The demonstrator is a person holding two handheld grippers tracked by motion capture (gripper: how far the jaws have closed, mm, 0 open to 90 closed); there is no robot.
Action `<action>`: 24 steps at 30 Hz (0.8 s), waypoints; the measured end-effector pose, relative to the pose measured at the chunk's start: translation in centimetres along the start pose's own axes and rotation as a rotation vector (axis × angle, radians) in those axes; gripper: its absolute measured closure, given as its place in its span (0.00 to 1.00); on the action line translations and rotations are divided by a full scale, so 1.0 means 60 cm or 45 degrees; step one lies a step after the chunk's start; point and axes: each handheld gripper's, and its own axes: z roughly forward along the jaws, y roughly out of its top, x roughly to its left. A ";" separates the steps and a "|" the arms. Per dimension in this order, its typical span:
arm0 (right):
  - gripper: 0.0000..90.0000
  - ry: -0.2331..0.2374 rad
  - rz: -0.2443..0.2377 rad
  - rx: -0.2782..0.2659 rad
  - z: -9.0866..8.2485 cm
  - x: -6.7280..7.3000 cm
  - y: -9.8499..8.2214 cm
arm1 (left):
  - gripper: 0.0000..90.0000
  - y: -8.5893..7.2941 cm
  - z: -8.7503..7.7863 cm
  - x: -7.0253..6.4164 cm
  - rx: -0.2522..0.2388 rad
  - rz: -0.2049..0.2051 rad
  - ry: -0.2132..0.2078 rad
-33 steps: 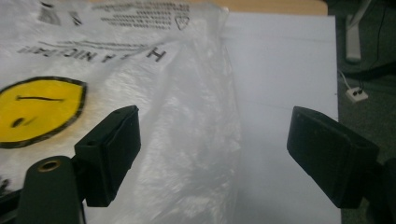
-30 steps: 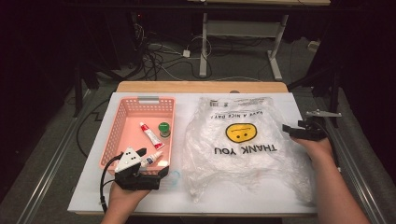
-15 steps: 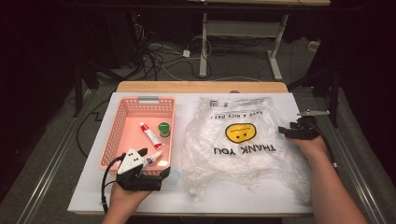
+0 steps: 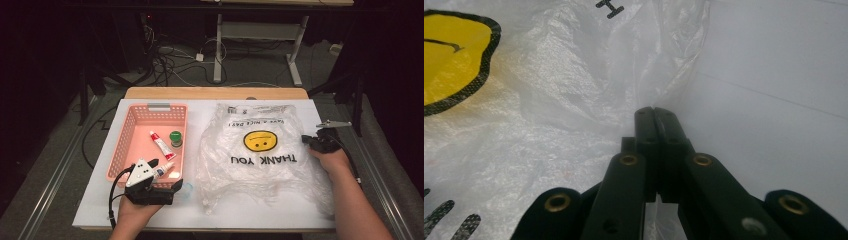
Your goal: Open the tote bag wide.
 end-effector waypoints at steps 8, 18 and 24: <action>1.00 -0.165 0.126 -0.091 -0.036 -0.026 -0.013 | 0.00 0.011 -0.004 0.005 -0.003 0.032 -0.007; 1.00 -0.311 0.318 -0.184 -0.097 -0.080 -0.064 | 0.00 0.003 -0.014 0.005 -0.042 0.032 -0.041; 1.00 -0.347 0.291 -0.188 -0.127 -0.066 -0.090 | 0.00 -0.004 -0.014 0.004 -0.070 0.009 -0.065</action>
